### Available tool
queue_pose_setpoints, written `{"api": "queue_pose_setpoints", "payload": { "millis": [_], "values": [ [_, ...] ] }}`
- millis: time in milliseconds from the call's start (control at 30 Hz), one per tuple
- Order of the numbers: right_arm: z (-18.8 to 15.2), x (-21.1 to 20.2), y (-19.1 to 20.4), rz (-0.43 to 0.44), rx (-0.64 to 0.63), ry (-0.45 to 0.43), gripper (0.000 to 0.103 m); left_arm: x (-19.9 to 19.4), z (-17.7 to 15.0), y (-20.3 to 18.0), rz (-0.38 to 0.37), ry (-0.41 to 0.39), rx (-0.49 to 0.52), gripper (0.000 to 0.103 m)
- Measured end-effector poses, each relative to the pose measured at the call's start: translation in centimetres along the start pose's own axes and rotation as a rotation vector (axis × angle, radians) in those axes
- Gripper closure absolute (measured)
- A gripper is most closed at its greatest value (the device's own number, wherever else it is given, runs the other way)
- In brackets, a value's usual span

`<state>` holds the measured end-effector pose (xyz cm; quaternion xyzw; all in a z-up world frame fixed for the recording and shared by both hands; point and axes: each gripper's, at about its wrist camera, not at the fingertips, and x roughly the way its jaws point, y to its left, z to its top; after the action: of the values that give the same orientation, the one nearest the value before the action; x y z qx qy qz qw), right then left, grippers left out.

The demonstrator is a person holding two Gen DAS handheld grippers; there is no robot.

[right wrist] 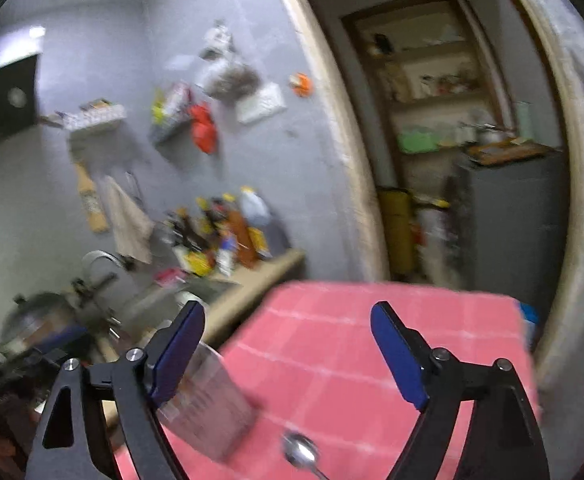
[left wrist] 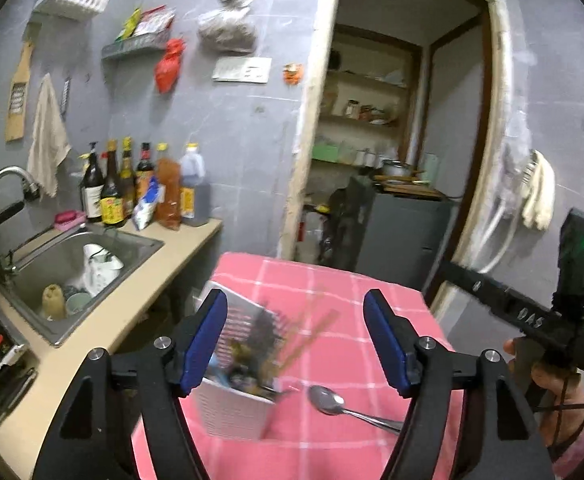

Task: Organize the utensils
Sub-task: 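Grasp a silver spoon with the right tool while the left tool approaches the other spoon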

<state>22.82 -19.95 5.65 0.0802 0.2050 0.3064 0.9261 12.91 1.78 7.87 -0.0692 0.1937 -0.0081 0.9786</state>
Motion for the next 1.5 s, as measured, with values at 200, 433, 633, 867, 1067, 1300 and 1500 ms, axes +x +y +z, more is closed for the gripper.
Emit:
{"api": "queue_pose_setpoints", "payload": {
  "millis": [200, 433, 633, 867, 1067, 1300, 1500],
  "values": [
    [-4.5, -2.2, -4.3, -0.133, 0.011, 0.193, 0.016, 1.1, -3.7, -4.0, -0.077, 0.117, 0.029, 0.035],
    [-10.4, -2.2, -7.9, -0.156, 0.017, 0.424, 0.029, 5.0, -8.9, -6.0, -0.084, 0.324, -0.002, 0.036],
    [-13.0, -0.9, -8.9, -0.109, 0.028, 0.521, 0.046, 8.5, -11.7, -5.5, -0.029, 0.467, -0.044, 0.036],
    [-14.4, 2.4, -7.9, 0.010, -0.047, 0.605, 0.058, 10.5, -13.1, -4.8, 0.008, 0.504, -0.087, 0.036],
    [-15.1, 5.3, -6.8, 0.087, -0.101, 0.671, 0.068, 11.1, -13.5, -4.5, 0.023, 0.510, -0.101, 0.036],
    [-15.3, 6.5, -6.2, 0.105, -0.157, 0.704, 0.088, 11.7, -13.9, -4.5, 0.017, 0.517, -0.104, 0.036],
    [-15.1, 6.2, -7.9, 0.045, -0.102, 0.682, 0.096, 12.9, -14.3, -5.1, -0.020, 0.552, -0.107, 0.036]
  ]
}}
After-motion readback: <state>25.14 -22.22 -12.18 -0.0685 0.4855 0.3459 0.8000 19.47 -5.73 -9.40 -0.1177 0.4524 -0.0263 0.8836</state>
